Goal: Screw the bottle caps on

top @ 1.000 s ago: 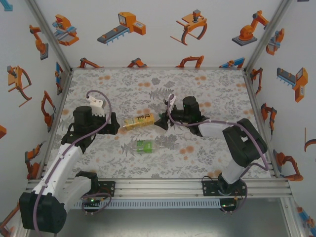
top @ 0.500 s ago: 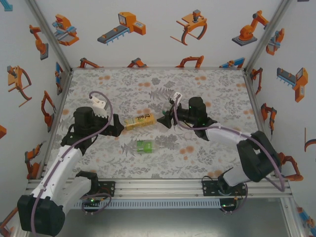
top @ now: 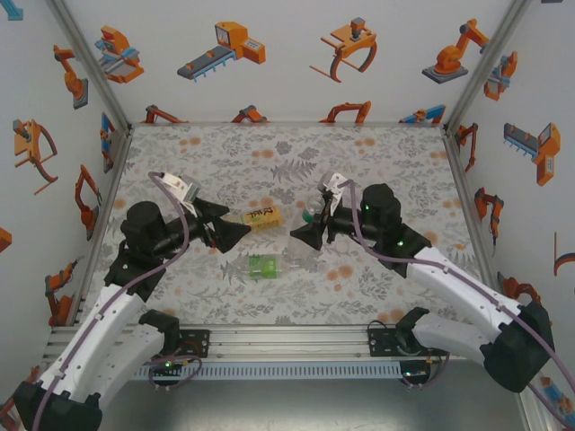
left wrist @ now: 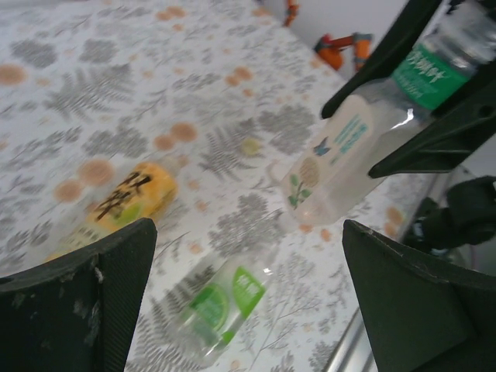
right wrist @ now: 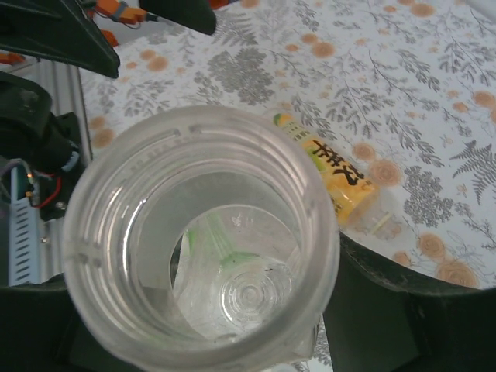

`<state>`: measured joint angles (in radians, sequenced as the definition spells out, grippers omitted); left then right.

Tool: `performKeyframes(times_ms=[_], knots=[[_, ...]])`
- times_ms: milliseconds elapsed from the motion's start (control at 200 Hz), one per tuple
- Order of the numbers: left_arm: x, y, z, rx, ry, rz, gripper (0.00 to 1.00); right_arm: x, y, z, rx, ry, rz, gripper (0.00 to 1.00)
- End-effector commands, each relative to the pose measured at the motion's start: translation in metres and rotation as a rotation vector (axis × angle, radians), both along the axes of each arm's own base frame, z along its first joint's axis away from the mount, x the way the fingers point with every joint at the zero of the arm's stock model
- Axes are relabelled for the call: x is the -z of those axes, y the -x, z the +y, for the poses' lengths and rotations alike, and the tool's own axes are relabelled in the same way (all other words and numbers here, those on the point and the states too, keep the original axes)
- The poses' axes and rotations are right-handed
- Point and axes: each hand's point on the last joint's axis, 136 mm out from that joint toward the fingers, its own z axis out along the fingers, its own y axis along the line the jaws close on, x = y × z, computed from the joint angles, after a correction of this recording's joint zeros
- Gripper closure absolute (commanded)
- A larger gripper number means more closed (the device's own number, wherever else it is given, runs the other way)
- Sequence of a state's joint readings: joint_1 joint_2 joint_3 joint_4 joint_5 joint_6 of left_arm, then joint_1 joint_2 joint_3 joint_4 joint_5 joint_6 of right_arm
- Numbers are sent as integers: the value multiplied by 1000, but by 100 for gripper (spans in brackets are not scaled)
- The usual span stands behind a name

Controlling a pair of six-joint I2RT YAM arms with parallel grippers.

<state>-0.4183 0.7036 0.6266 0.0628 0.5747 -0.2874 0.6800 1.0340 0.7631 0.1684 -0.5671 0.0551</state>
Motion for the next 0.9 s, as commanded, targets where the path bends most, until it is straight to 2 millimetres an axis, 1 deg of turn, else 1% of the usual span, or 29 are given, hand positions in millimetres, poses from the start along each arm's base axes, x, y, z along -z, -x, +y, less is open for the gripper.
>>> performKeyframes(times_ms=[0, 125, 190, 270, 386, 436, 606, 756, 896], knots=[[-54, 36, -22, 173, 117, -146, 3, -36, 20, -2, -32, -72, -1, 74], [-73, 62, -41, 281, 128, -211, 3, -58, 35, -3, -62, -124, 26, 76], [-80, 71, -49, 318, 129, -227, 3, -68, 45, -3, -103, -153, 22, 76], [-85, 77, -59, 341, 131, -240, 3, -81, 55, -4, -148, -185, 5, 76], [-85, 84, -75, 384, 111, -252, 3, -98, 67, -4, -210, -209, -6, 76], [-85, 86, -82, 398, 100, -256, 3, -104, 69, -3, -226, -223, 3, 76], [-85, 94, -103, 433, 78, -284, 3, -130, 78, -4, -266, -342, 8, 77], [-89, 96, -117, 458, 104, -294, 3, -143, 83, -4, -278, -396, 1, 77], [-86, 102, -129, 508, 122, -279, 0, -142, 84, -1, -287, -398, 7, 77]])
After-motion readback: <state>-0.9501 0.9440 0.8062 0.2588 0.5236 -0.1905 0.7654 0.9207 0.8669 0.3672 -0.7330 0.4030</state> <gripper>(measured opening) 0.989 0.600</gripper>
